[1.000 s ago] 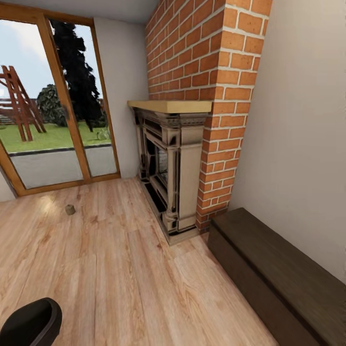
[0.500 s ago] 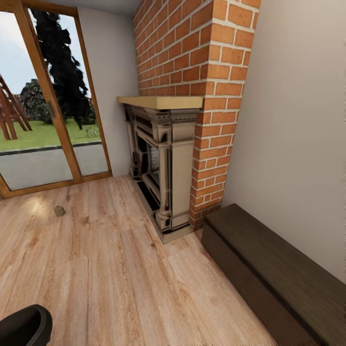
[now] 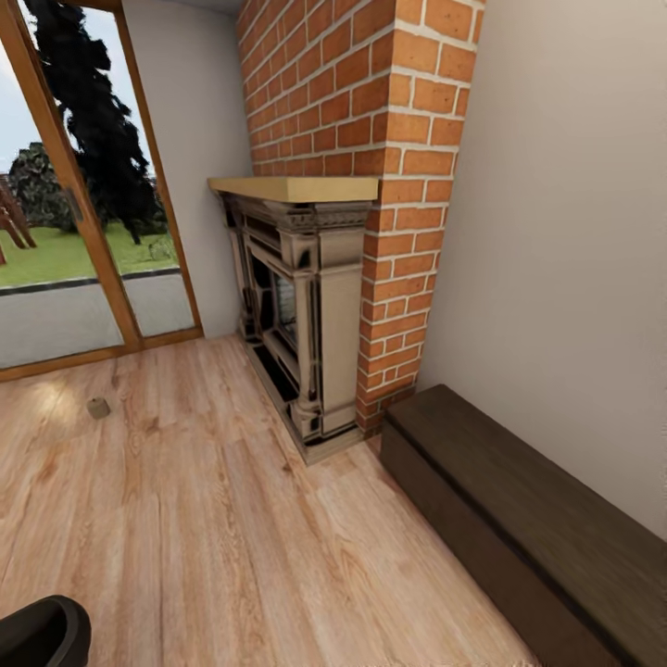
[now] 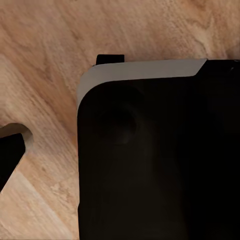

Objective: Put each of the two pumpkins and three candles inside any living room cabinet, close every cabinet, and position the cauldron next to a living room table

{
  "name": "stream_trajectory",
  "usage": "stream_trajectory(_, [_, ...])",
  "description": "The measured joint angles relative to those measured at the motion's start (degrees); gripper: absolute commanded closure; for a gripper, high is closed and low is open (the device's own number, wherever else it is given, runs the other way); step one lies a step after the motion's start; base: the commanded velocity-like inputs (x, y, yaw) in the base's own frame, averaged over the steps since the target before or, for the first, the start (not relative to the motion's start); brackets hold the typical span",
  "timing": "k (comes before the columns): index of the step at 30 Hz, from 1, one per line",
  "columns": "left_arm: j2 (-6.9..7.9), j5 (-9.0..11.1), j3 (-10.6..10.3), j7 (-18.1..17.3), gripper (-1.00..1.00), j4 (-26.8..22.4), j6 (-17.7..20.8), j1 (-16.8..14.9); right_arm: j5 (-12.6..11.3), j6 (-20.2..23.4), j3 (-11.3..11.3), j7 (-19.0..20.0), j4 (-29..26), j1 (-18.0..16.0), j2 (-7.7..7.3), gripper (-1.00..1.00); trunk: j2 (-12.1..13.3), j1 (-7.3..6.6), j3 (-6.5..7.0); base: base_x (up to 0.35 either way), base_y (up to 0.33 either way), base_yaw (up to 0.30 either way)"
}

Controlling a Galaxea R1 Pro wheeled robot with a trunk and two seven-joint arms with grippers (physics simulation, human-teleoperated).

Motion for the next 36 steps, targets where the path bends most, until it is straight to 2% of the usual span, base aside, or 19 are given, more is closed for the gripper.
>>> stream_trajectory(11, [-0.01, 0.0, 0.0, 0.0, -1.00, 0.0, 0.0, 0.0, 0.0, 0.0, 0.0, 0.0, 0.0, 0.0, -0.02, -1.00, 0.0, 0.00, 0.08, 0.000, 0.245, -0.274])
stream_trajectory(36, [-0.01, -0.4, 0.0, 0.2, -1.00, 0.0, 0.0, 0.0, 0.0, 0.0, 0.0, 0.4, 0.0, 0.0, -0.02, -1.00, 0.0, 0.00, 1.37, 0.008, 0.008, -0.269])
